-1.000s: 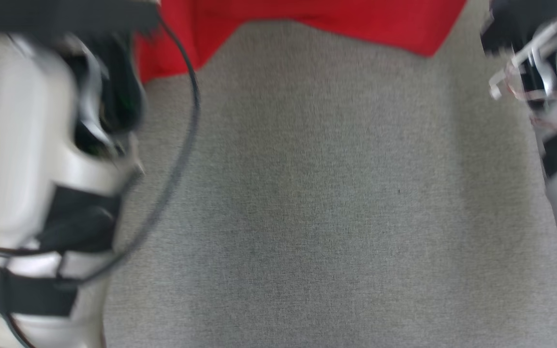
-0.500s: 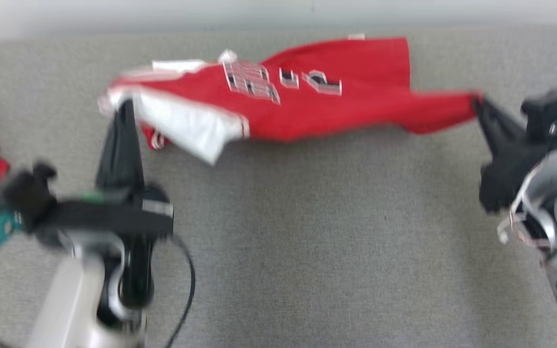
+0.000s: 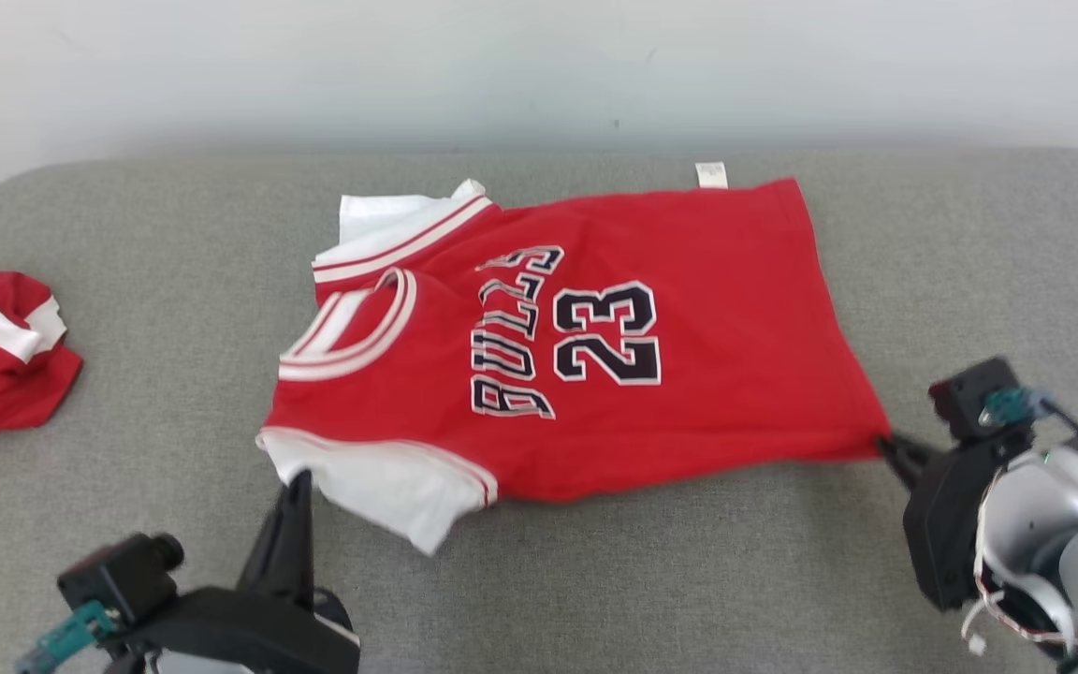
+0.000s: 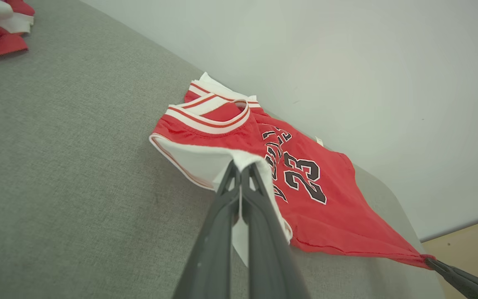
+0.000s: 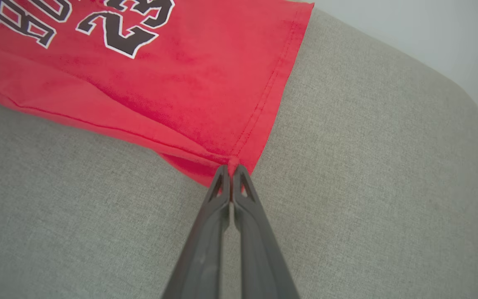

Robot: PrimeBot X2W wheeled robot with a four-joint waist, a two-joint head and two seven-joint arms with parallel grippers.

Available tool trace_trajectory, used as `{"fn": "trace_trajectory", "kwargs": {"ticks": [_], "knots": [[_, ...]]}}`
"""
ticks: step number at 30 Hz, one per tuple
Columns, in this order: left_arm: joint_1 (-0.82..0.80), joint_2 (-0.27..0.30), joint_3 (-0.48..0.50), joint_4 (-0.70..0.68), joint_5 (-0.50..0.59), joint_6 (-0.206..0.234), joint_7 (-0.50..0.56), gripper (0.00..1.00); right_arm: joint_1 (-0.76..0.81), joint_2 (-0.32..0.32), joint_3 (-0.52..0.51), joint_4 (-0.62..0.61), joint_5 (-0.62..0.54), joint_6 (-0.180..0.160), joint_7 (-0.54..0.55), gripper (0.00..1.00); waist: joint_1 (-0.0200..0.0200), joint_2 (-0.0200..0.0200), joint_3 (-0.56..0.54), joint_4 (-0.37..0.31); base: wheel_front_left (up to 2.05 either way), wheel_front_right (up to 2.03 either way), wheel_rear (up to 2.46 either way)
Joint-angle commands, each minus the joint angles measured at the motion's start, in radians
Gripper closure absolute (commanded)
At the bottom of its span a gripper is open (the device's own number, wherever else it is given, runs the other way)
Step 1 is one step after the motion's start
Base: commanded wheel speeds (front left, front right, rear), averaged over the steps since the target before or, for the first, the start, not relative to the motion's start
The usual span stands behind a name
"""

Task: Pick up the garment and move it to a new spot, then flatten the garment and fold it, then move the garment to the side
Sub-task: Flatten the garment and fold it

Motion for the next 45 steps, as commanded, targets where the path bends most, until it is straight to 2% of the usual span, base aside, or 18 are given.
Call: {"fn": "trace_trajectory", "kwargs": {"ticks": [1, 10, 17, 23, 36, 41, 45], "knots": [[0.028, 0.017, -0.009, -0.01, 0.014, 0.02, 0.027, 1.0, 0.031, -0.007, -0.002, -0.009, 0.016, 0.0, 0.037, 1.0, 0.0002, 0.0002, -0.02, 0.002, 0.0, 0.0, 0.0], [0.144, 0.136, -0.071, -0.059, 0.046, 0.107, 0.241, 1.0, 0.124, 0.008, -0.032, -0.066, 0.017, 0.0, 0.164, 1.0, 0.0002, 0.0002, -0.043, 0.005, 0.0, 0.0, 0.0], [0.218, 0.223, -0.11, -0.133, 0.044, 0.133, 0.382, 1.0, 0.172, 0.024, -0.061, -0.093, -0.001, 0.0, 0.205, 1.0, 0.0002, 0.0002, -0.049, 0.017, 0.0, 0.0, 0.0], [0.256, 0.275, -0.123, -0.183, 0.027, 0.143, 0.467, 1.0, 0.201, 0.034, -0.08, -0.111, -0.008, 0.0, 0.221, 1.0, 0.0002, 0.0002, -0.05, 0.023, 0.0, 0.0, 0.0], [0.339, 0.381, -0.172, -0.307, -0.031, 0.107, 0.617, 1.0, 0.279, 0.037, -0.129, -0.16, -0.031, 0.0, 0.265, 1.0, 0.0002, 0.0002, -0.048, 0.048, 0.0, 0.0, 0.0], [0.366, 0.423, -0.166, -0.336, -0.052, 0.097, 0.648, 1.0, 0.331, 0.05, -0.164, -0.19, -0.022, 0.0, 0.292, 1.0, 0.0002, 0.0002, -0.04, 0.058, 0.0, 0.0, 0.0], [0.385, 0.445, -0.136, -0.35, -0.081, 0.068, 0.63, 1.0, 0.383, 0.066, -0.197, -0.228, -0.01, 0.0, 0.317, 1.0, 0.0002, 0.0002, -0.046, 0.064, 0.0, 0.0, 0.0]]}}
